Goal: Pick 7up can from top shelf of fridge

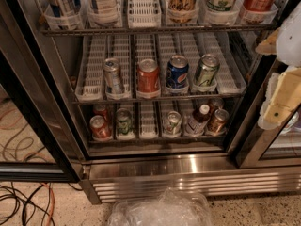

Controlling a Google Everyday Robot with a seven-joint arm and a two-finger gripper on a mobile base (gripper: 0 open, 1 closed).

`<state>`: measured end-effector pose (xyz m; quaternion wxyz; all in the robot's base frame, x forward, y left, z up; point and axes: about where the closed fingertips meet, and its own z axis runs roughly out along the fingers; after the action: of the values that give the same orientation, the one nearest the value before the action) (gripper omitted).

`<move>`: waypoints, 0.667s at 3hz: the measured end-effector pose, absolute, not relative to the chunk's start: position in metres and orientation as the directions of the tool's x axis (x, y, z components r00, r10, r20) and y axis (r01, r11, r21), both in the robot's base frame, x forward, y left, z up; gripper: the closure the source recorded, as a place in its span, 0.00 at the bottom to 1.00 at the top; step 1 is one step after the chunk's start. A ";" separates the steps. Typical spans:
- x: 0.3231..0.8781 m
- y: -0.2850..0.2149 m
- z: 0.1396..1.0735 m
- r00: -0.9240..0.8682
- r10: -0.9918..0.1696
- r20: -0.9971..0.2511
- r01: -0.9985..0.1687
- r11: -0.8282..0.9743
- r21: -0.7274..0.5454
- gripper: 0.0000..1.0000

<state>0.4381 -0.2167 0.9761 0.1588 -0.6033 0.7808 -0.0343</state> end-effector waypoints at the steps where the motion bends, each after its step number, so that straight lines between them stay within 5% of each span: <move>1: 0.438 -0.217 0.976 -0.222 -0.953 -0.207 -0.931 0.270 -0.245 0.00; 2: 0.443 -0.218 0.982 -0.229 -0.949 -0.216 -0.918 0.284 -0.277 0.00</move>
Offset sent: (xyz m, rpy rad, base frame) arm 0.0113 -0.0056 0.0089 0.0027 -0.0612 -0.0358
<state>0.4434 -0.2183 0.9819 0.1727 -0.5965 0.7825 -0.0455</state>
